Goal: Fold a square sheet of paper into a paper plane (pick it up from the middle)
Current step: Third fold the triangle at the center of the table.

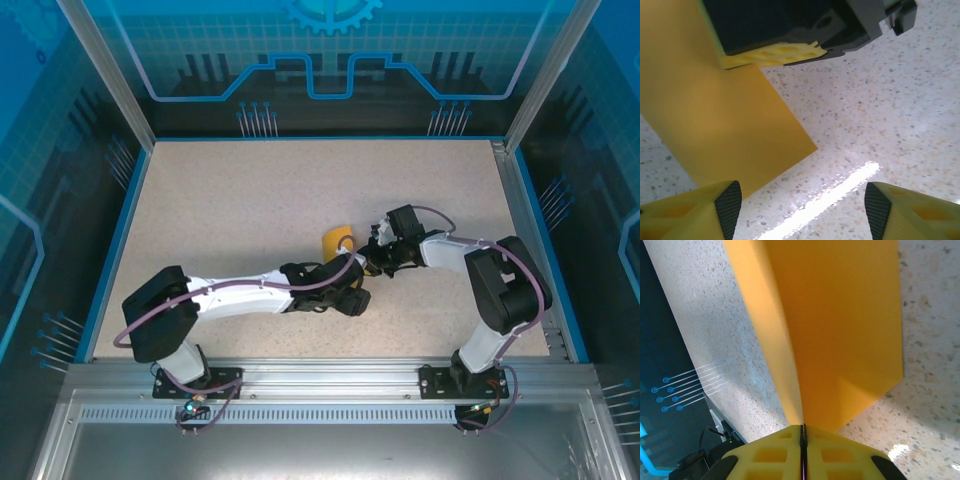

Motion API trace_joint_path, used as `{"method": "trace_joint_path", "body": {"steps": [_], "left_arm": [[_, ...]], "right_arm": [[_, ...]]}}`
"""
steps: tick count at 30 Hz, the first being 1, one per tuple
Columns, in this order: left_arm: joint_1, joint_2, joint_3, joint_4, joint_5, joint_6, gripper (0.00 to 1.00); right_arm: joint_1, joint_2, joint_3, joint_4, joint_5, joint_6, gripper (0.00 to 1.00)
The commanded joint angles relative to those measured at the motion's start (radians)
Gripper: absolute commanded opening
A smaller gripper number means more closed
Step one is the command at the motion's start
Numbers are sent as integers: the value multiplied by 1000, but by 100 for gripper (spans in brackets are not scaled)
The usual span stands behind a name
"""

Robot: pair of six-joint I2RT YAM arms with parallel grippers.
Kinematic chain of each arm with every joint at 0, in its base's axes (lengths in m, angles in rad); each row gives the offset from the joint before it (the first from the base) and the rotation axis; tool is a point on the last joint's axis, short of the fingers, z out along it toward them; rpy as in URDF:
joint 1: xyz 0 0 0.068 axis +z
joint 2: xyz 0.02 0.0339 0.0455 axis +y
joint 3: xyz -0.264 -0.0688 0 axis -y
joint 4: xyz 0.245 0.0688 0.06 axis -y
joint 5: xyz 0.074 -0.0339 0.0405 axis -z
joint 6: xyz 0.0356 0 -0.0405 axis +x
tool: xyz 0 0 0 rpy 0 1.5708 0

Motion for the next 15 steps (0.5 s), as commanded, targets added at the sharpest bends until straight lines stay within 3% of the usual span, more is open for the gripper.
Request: {"method": "trace_joint_path", "body": {"steps": [1, 11, 15], "left_arm": [[-18, 30, 46, -49, -139, 68, 70], [-65, 152, 165, -120, -221, 127, 69], [-68, 172, 186, -139, -256, 118, 64]], "right_arm": [[-16, 23, 30, -51, -41, -29, 10], [-23, 29, 39, -65, -42, -32, 10], [-25, 26, 40, -75, -37, -37, 11]]}}
